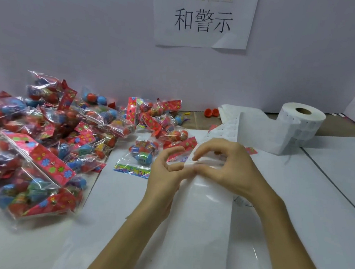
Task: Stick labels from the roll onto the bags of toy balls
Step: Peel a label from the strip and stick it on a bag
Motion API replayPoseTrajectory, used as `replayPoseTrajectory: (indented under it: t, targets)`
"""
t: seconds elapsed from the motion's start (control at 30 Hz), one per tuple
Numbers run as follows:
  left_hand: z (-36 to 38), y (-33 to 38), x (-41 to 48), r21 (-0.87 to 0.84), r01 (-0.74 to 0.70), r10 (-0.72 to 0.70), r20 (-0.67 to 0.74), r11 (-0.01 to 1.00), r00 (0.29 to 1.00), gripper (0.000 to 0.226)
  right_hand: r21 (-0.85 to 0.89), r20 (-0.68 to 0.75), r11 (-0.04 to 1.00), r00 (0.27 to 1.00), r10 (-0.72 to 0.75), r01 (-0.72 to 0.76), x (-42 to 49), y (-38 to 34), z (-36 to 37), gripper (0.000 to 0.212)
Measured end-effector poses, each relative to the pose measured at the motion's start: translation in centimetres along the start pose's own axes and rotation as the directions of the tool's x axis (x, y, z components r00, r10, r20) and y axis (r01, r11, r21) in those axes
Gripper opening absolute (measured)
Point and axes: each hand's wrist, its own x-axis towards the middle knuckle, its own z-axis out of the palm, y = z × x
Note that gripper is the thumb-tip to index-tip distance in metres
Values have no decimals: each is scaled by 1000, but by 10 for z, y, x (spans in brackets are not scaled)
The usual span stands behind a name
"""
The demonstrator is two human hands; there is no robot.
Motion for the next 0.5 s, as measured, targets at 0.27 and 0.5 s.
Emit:
replayPoseTrajectory:
  t: [0.27,0.5]
  targets:
    - [-1,-1,2,136,-153,157,-18,979,988,60,-11,-7,997,997,71,-71,0,10,2,17]
    - [-1,-3,2,227,-257,263,5,939,965,65,-45,-61,998,997,51,-54,2,12,6,13]
